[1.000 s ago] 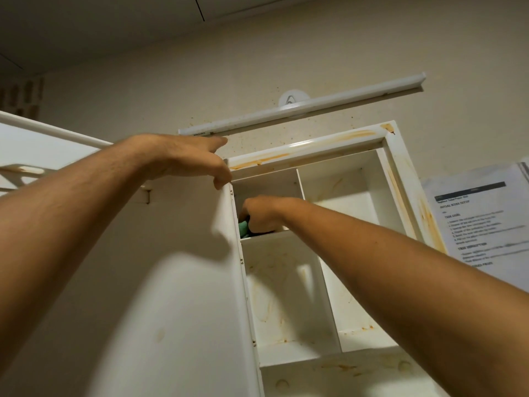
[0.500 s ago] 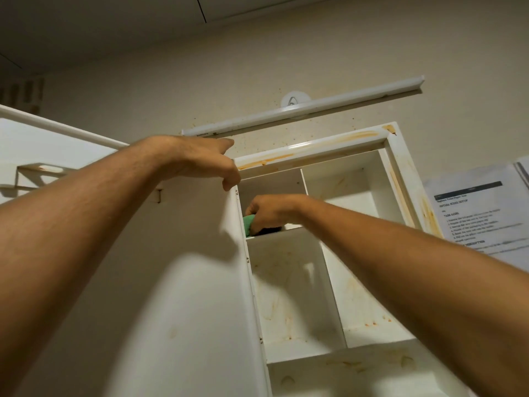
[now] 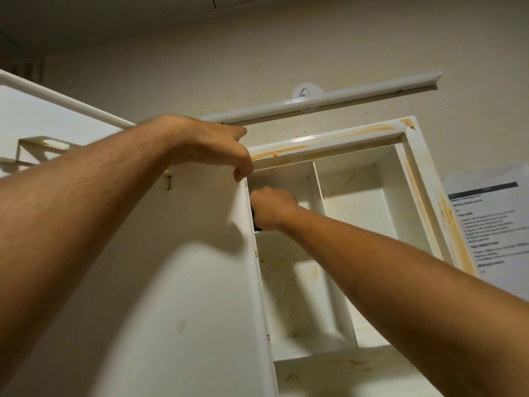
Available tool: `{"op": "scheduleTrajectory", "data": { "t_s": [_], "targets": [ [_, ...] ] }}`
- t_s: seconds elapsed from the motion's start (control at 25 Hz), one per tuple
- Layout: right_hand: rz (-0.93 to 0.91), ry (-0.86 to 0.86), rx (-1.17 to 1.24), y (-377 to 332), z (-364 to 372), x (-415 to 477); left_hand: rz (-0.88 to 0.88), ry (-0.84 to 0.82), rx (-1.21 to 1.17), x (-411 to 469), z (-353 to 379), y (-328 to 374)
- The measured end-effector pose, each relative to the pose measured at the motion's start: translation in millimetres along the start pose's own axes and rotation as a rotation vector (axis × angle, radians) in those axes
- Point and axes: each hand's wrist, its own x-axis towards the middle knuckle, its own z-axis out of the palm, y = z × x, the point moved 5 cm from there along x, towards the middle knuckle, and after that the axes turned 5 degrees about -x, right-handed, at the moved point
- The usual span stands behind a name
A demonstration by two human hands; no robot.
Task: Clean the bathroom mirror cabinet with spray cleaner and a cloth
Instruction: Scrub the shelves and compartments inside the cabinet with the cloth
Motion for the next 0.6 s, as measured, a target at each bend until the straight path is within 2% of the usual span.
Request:
{"op": "scheduleTrajectory", "data": {
  "t_s": [0.24, 0.32, 0.4, 0.48, 0.6],
  "targets": [
    [0.057, -0.505, 0.341, 14, -20, 4, 0.037, -0.007, 0.022, 2, 0, 0],
    [0.058, -0.584, 0.378, 15, -22, 8, 0.057, -0.003, 0.022, 7, 1, -1],
    [0.054, -0.523, 0.333, 15, -11, 18, 0.070, 0.001, 0.023, 10, 1, -2],
    [0.031, -0.393, 0.287, 14, 5, 25, 0.084, 0.002, 0.037, 12, 2, -4],
    [-0.022, -0.159, 0.059, 7, 6, 20, 0.080, -0.002, 0.057, 13, 3, -4]
  ]
}}
